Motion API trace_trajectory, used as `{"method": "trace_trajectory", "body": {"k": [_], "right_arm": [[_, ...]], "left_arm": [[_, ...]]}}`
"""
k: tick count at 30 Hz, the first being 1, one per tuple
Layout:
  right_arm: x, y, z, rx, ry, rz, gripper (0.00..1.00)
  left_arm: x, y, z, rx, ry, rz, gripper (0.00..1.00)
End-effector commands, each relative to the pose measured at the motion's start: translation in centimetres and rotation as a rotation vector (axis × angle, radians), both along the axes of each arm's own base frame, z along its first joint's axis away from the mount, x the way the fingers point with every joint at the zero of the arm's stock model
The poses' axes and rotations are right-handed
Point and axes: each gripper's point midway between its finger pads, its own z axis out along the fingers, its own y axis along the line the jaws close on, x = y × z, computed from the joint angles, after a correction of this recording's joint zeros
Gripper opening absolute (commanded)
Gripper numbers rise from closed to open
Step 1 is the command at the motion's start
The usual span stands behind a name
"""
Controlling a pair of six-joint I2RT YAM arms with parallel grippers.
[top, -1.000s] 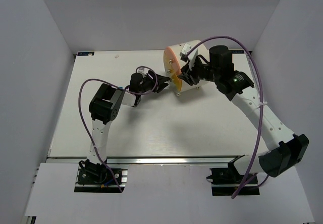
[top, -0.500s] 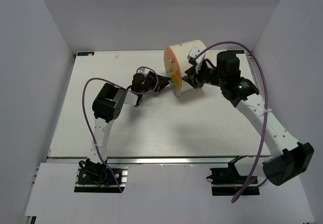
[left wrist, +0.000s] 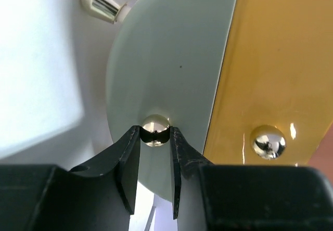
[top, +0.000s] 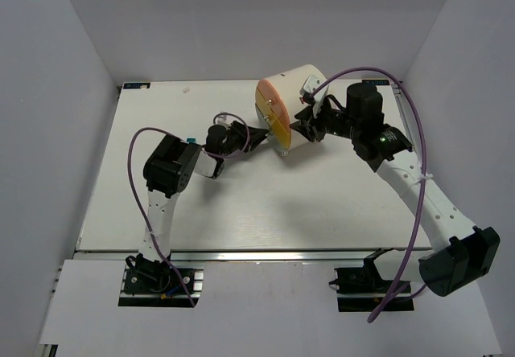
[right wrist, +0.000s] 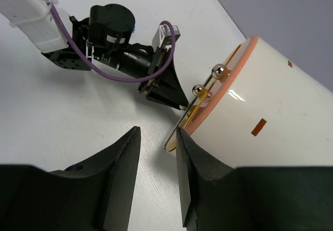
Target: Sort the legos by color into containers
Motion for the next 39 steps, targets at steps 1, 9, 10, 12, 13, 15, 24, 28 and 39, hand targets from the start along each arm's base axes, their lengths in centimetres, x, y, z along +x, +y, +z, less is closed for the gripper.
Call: {"method": "trace_trajectory", "body": {"k": [1, 9, 10, 12, 13, 15, 24, 28, 39], "right_arm": [[-0.4, 0.1, 1.4, 0.040, -0.030, 0.019, 0.39], [-0.4, 0.5, -0.6, -0.001, 0.014, 0.047, 0.42], [-0.2, 0.4, -0.8, -0.005, 0.013, 0.043, 0.42], [-0.1, 0.4, -0.9, -0.007, 0.016, 0.042, 0.43], [-0.2, 0.4, -0.9, -0.005, 0.017, 0.043, 0.43], [-0.2, 0.6, -1.1, -0.007, 0.024, 0.047, 0.43], [-0.4, 1.2, -2.3, -0.042, 0.056, 0.094, 0.67], [-0.4, 1.2, -2.9, -0.061, 0.064, 0.102, 0.68], [-0.4, 1.4, -4.2, -0.071, 0.090, 0.117, 0.68]], "left_arm": [[-0.2, 2.1, 4.1, -0.019, -0.089, 0.043, 0.22], [-1.8, 4.2, 3.1, -0.011, -0.069, 0.061, 0.23], [-2.1, 4.3, 3.1, -0.010, -0.070, 0.058, 0.22], [-2.6, 5.0, 2.9, -0.005, -0.060, 0.064, 0.23], [-2.6, 5.5, 2.8, 0.002, -0.058, 0.071, 0.23], [-3.0, 6.2, 2.6, 0.011, -0.048, 0.076, 0.25], [-2.1, 6.2, 2.7, 0.115, -0.043, 0.012, 0.69], [-1.2, 6.8, 3.3, 0.240, -0.065, 0.004, 0.68], [-0.8, 12.9, 2.9, 0.775, 0.077, 0.065, 0.15]]}}
